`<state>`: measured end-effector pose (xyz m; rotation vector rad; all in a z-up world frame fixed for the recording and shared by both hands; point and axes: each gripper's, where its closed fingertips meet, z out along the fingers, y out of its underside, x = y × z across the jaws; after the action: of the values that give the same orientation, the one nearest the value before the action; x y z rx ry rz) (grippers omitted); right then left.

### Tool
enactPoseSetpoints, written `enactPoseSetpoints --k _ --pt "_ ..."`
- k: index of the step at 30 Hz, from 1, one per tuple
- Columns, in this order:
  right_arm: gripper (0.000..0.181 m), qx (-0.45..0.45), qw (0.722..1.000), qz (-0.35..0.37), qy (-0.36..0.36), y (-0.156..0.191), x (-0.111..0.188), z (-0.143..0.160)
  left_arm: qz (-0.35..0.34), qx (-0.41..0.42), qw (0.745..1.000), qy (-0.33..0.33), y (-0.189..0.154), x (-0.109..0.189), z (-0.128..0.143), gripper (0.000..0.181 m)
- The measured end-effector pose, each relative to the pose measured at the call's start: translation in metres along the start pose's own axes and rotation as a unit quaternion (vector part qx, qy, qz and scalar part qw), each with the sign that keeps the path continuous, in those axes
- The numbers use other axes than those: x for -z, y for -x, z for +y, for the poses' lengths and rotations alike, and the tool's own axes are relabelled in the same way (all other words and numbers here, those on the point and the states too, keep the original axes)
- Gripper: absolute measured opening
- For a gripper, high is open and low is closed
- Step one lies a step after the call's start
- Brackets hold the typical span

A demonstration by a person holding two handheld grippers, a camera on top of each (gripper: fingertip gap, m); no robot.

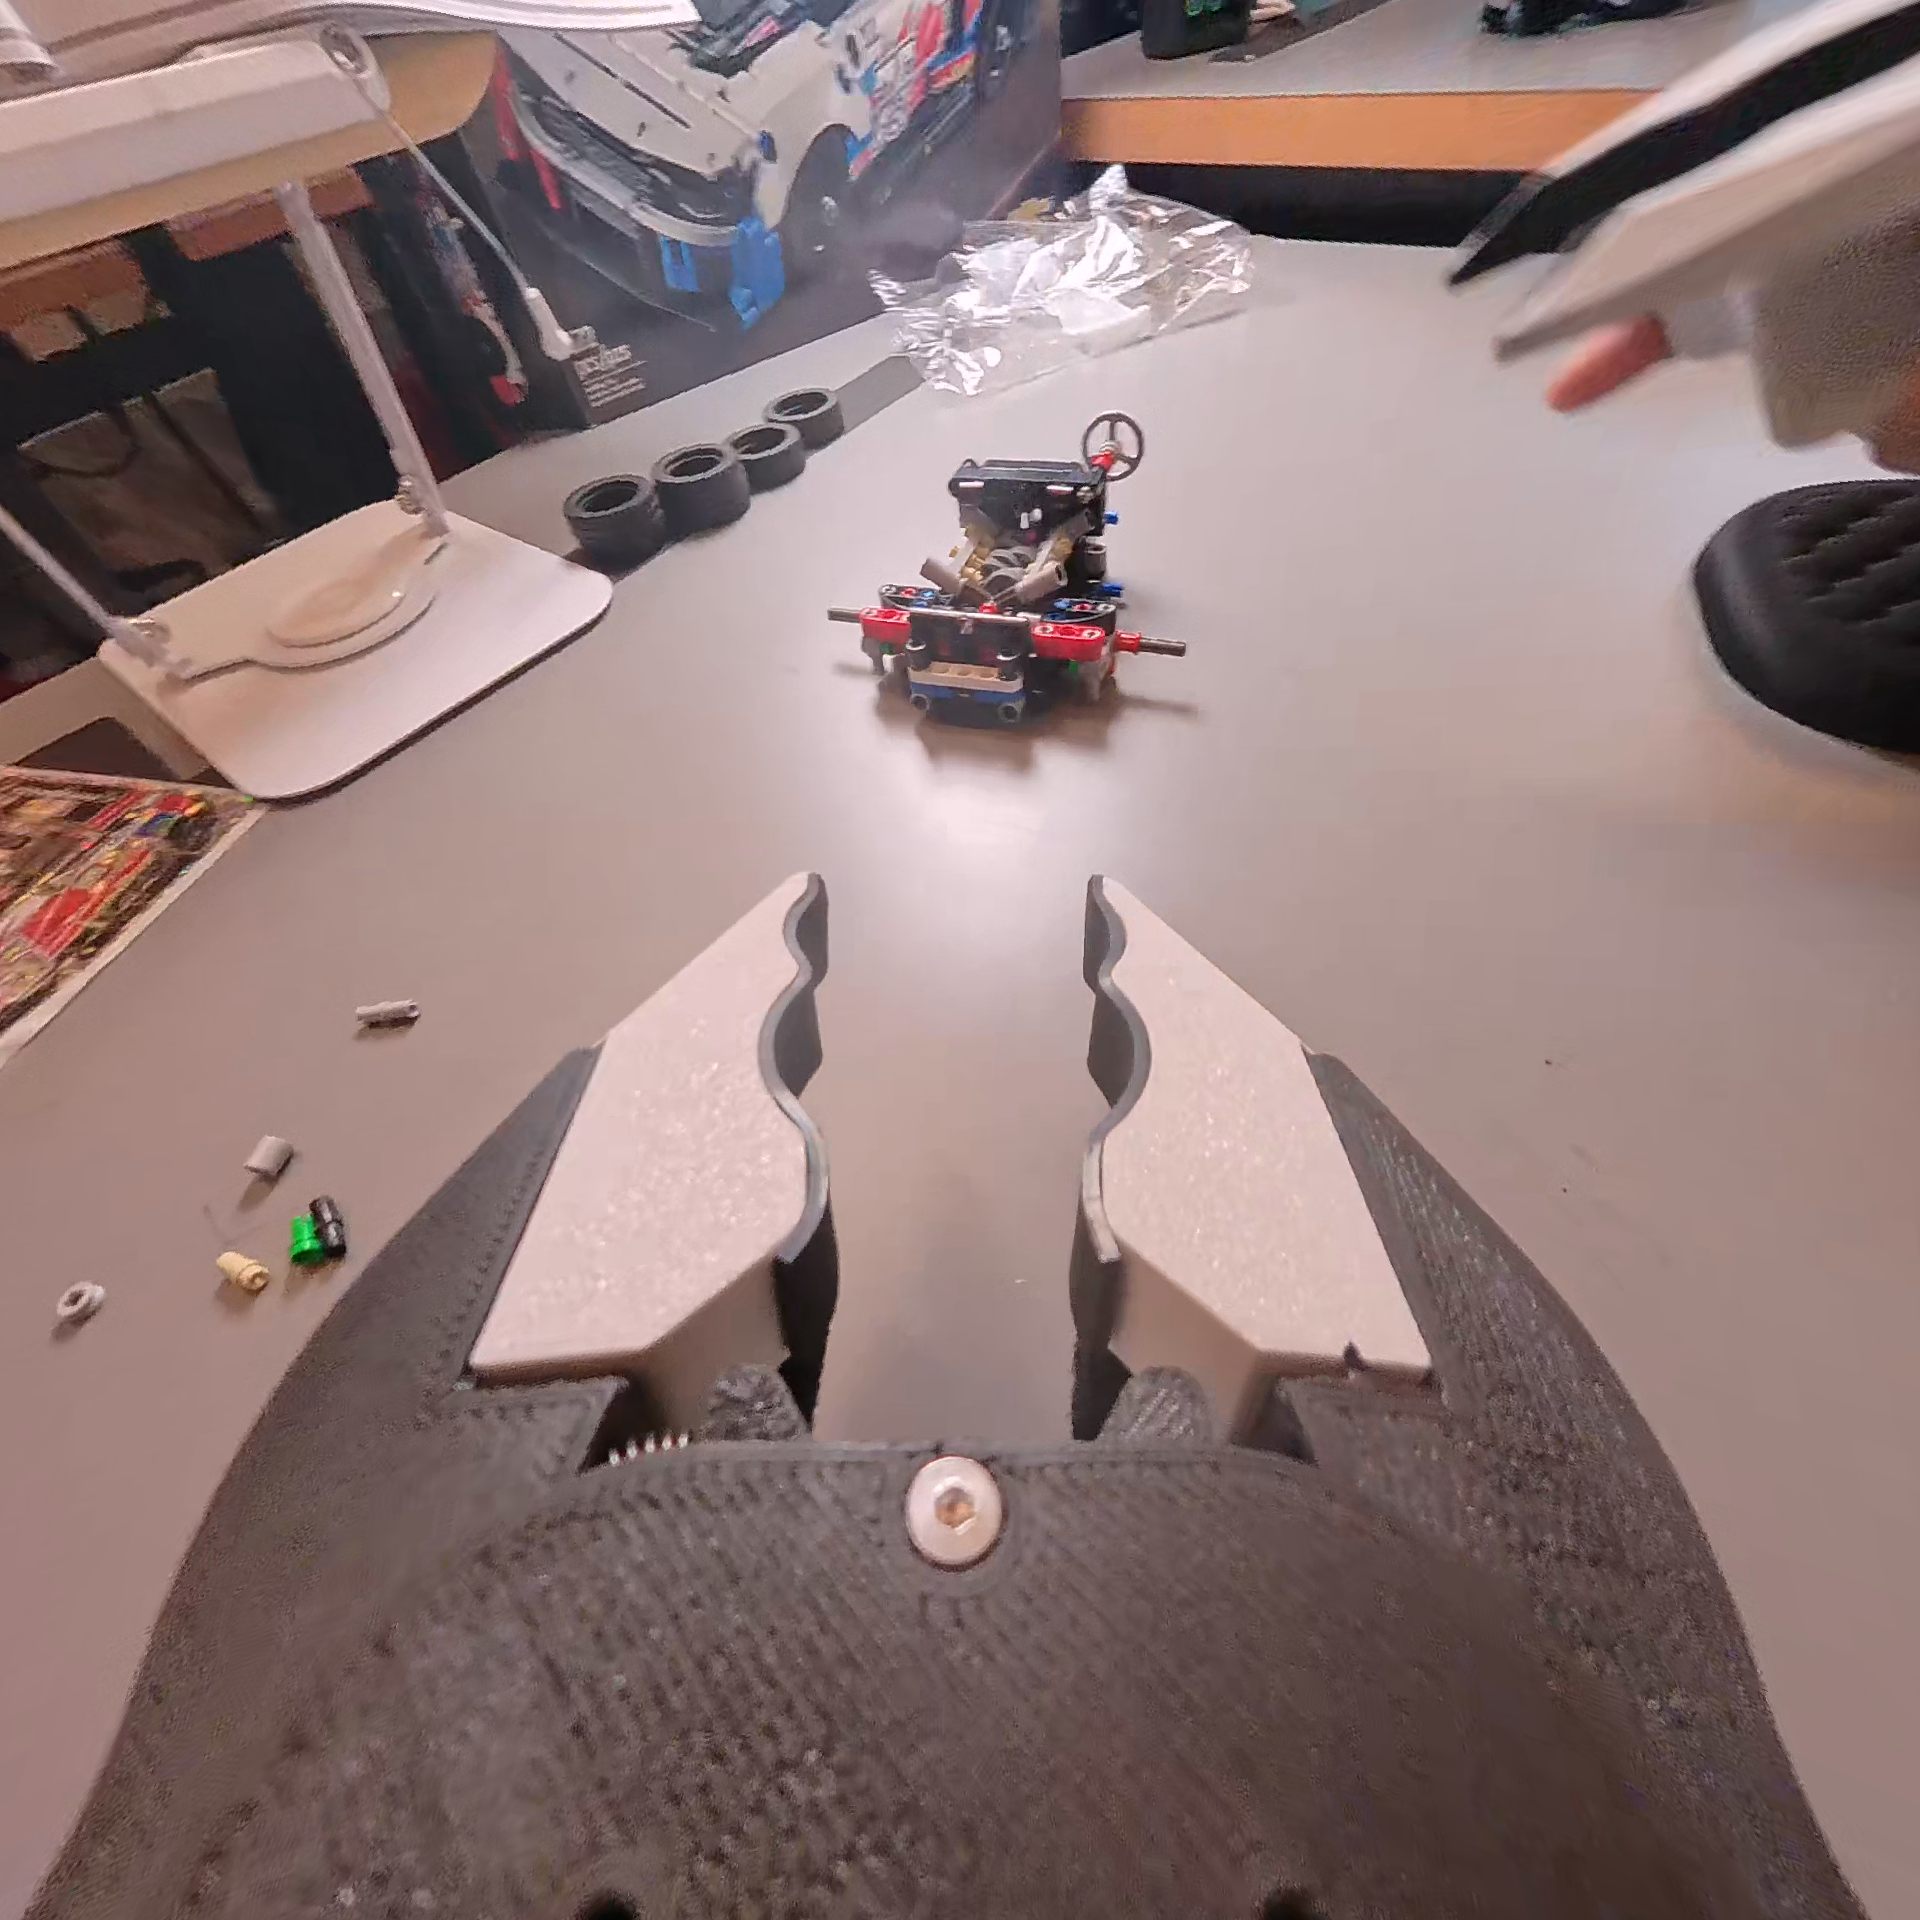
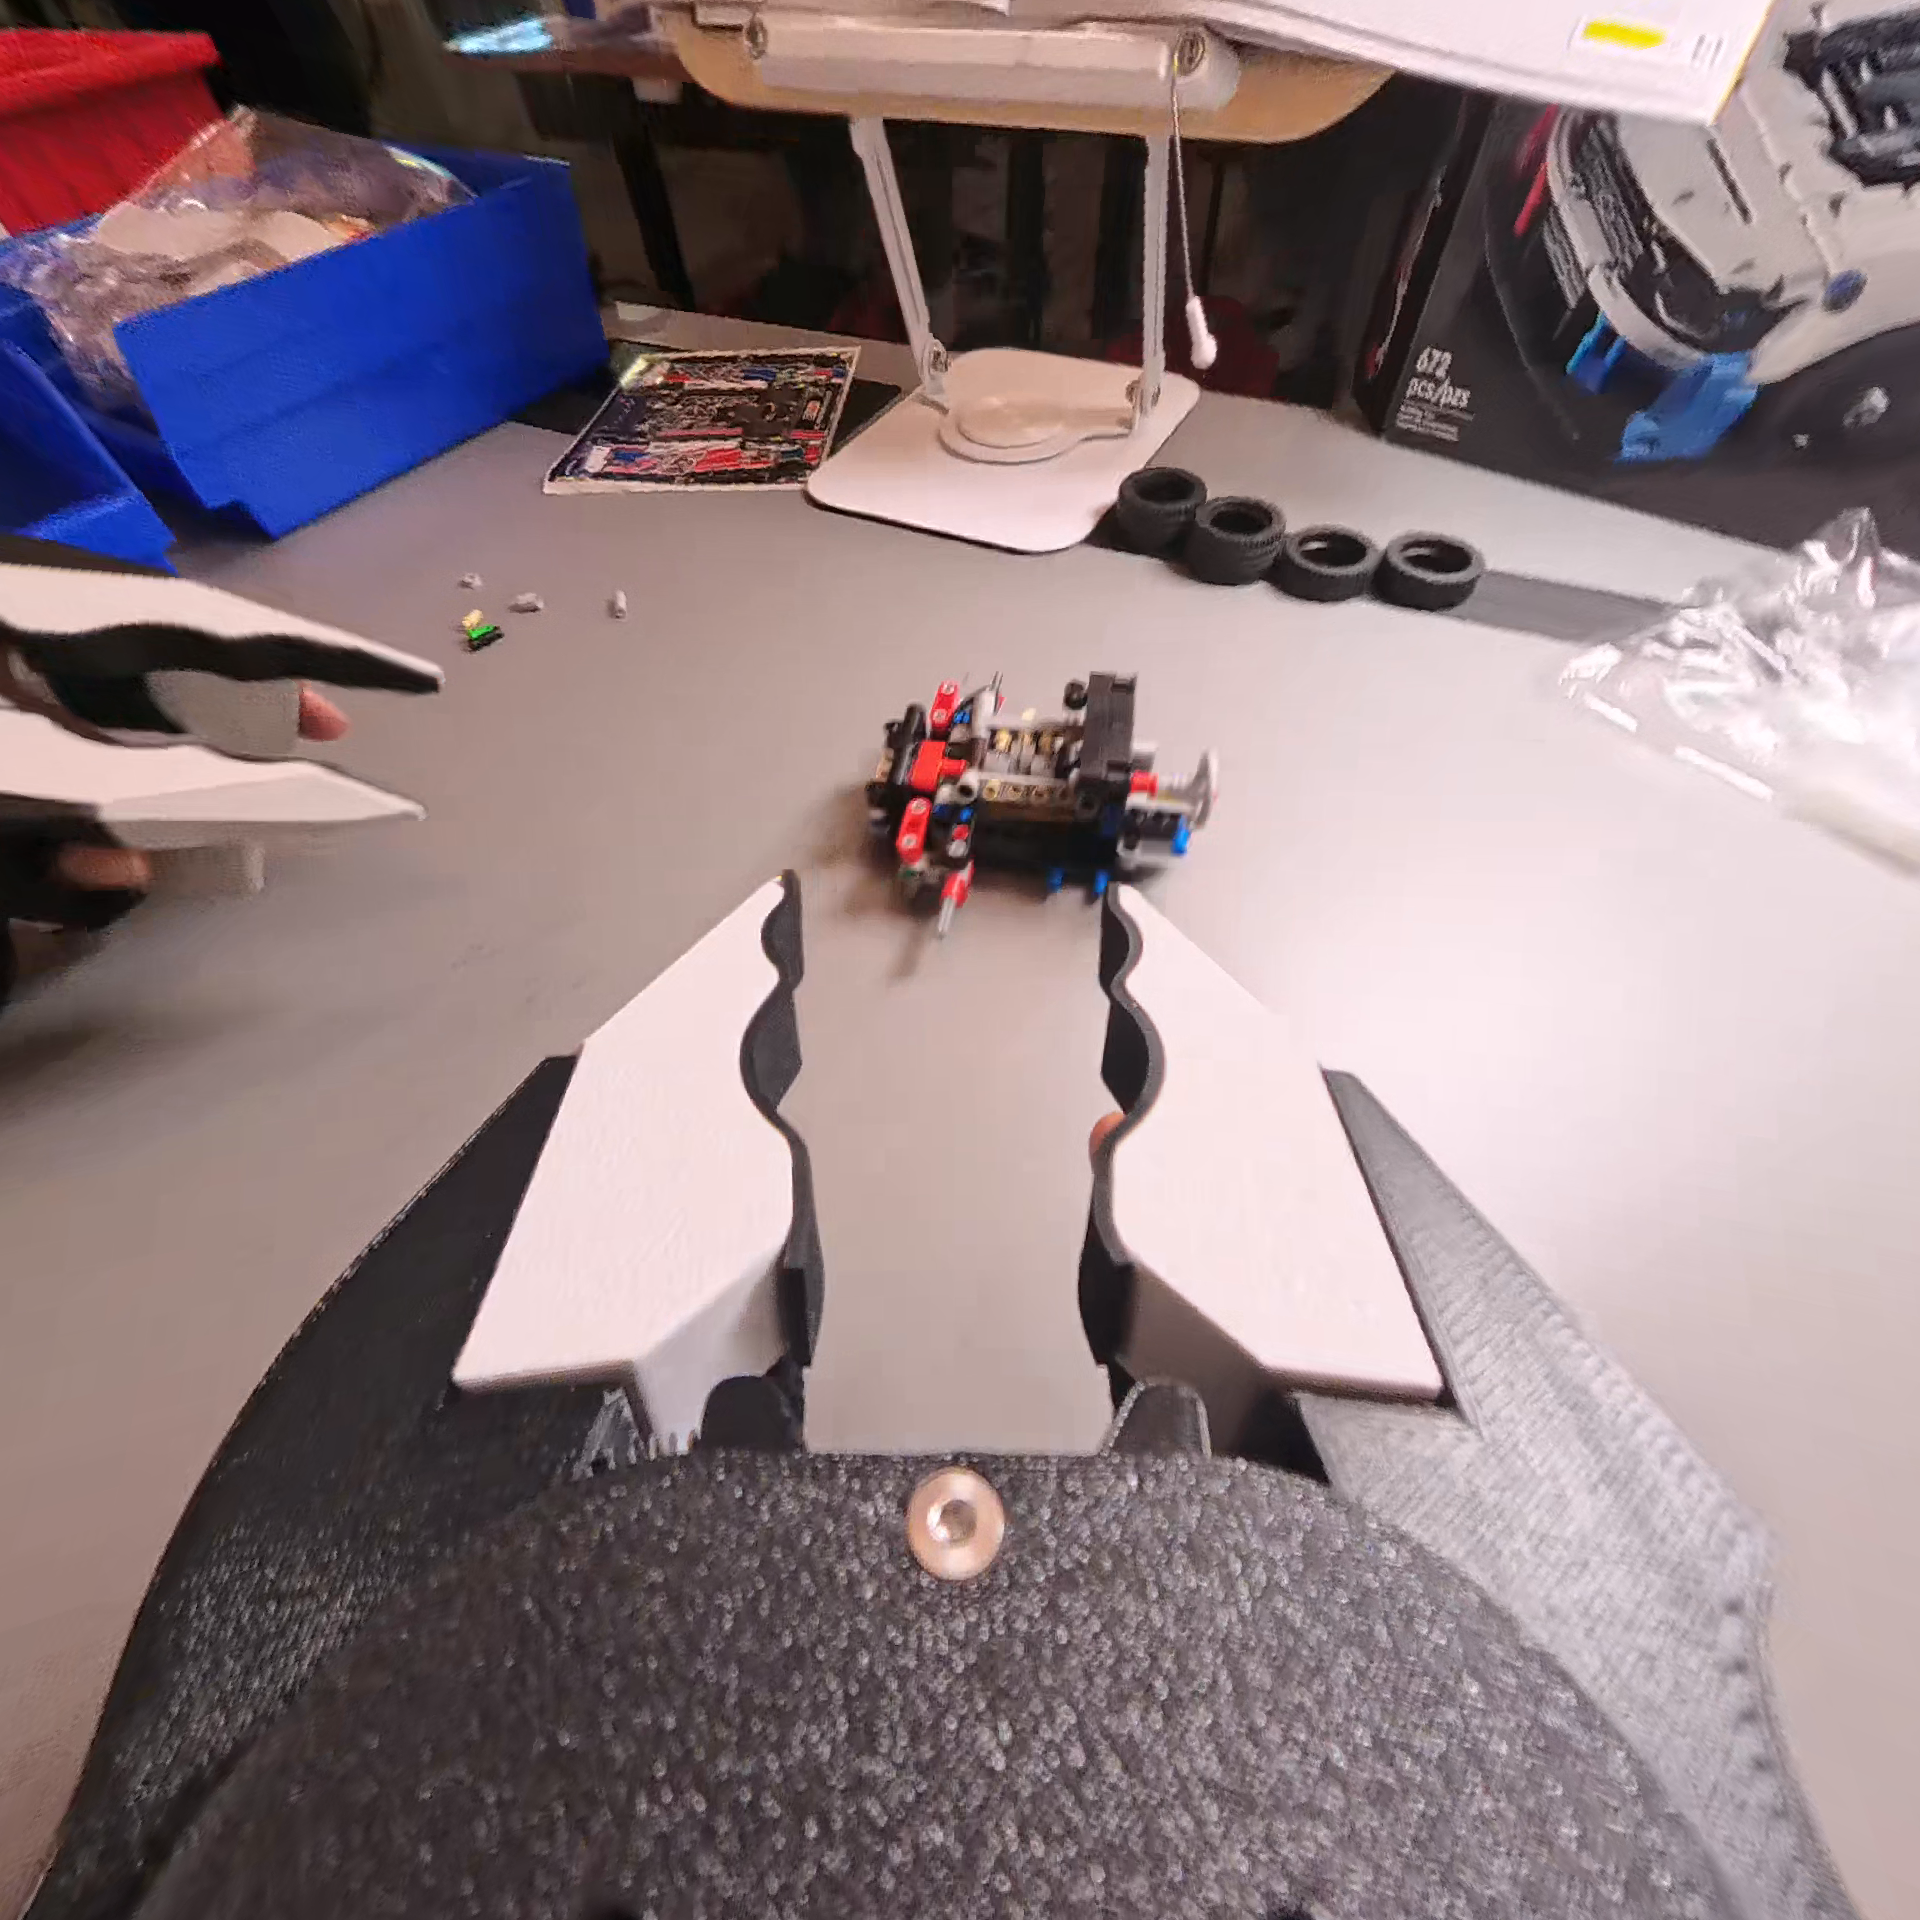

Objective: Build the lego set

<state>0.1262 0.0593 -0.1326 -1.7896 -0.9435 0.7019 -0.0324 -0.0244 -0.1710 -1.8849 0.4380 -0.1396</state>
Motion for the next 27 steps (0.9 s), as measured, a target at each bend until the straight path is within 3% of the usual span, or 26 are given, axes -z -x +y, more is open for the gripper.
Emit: enactPoseSetpoints --k 5,9,15,27 --pt "0.062 -0.034 0.998 0.038 0.024 0.035 0.001 0.047 -0.087 0.024 0.995 0.047 0.012 -0.001 0.015 0.059" --pt "0.069 -0.014 0.997 0.069 0.044 0.045 -0.022 0.065 -0.088 0.046 0.992 0.074 0.008 -0.01 0.026 0.064" --pt "0.074 0.017 0.993 0.101 0.052 0.047 -0.035 0.062 -0.09 0.051 0.992 0.075 0.01 -0.025 0.023 0.074" --pt "0.075 0.022 0.992 0.108 0.068 0.044 -0.038 0.066 -0.073 0.025 0.995 0.067 -0.008 -0.047 0.009 0.074"
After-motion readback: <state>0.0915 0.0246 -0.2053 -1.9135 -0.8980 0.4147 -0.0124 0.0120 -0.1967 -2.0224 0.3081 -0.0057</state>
